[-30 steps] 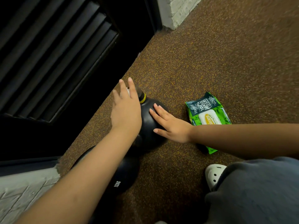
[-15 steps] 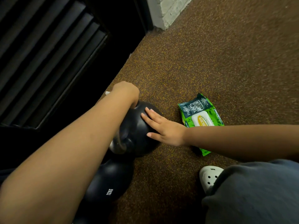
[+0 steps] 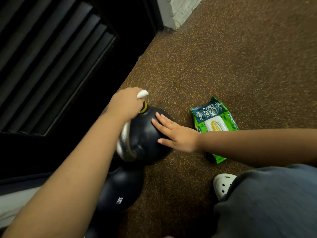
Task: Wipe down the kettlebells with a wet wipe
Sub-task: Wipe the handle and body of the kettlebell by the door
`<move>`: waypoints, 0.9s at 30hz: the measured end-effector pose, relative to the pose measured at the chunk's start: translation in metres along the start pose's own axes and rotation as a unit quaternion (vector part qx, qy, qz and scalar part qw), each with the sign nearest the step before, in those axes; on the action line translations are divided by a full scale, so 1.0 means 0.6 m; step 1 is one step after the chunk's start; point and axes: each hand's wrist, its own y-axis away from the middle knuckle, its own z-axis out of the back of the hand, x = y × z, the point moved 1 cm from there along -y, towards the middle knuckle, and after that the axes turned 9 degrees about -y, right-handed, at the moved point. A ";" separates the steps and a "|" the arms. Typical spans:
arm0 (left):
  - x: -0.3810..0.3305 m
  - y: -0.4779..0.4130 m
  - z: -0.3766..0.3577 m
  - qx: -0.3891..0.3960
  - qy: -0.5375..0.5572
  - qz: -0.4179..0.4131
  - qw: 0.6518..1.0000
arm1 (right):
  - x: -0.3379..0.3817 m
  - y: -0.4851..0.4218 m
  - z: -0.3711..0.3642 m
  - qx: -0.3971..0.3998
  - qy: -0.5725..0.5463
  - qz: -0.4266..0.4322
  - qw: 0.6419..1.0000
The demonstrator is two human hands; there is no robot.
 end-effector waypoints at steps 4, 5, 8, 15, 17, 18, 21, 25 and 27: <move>0.006 0.068 -0.038 -0.142 0.040 0.024 0.989 | 0.002 -0.001 -0.001 -0.002 0.008 0.001 1.000; 0.008 0.082 -0.046 -0.161 0.058 0.038 0.985 | 0.002 -0.002 -0.001 -0.002 0.013 0.003 1.000; 0.002 0.130 -0.071 -0.223 0.075 0.077 0.969 | 0.004 -0.002 -0.002 -0.002 0.015 0.001 1.000; -0.011 0.193 -0.131 -0.300 0.306 0.234 0.873 | 0.003 -0.001 -0.005 -0.006 0.004 -0.007 1.000; -0.013 0.199 -0.141 -0.313 0.346 0.258 0.846 | 0.002 -0.002 -0.007 -0.009 0.006 -0.005 1.000; -0.013 0.201 -0.146 -0.320 0.363 0.264 0.834 | 0.002 -0.002 -0.007 -0.010 0.007 -0.005 1.000; -0.015 0.204 -0.158 -0.325 0.411 0.271 0.808 | -0.001 -0.003 -0.009 -0.013 0.010 -0.003 1.000; -0.025 0.207 -0.174 -0.319 0.437 0.334 0.772 | -0.003 -0.004 -0.011 -0.017 0.013 -0.003 1.000; -0.030 0.209 -0.186 -0.309 0.456 0.344 0.760 | -0.003 -0.003 -0.011 -0.017 0.013 -0.001 1.000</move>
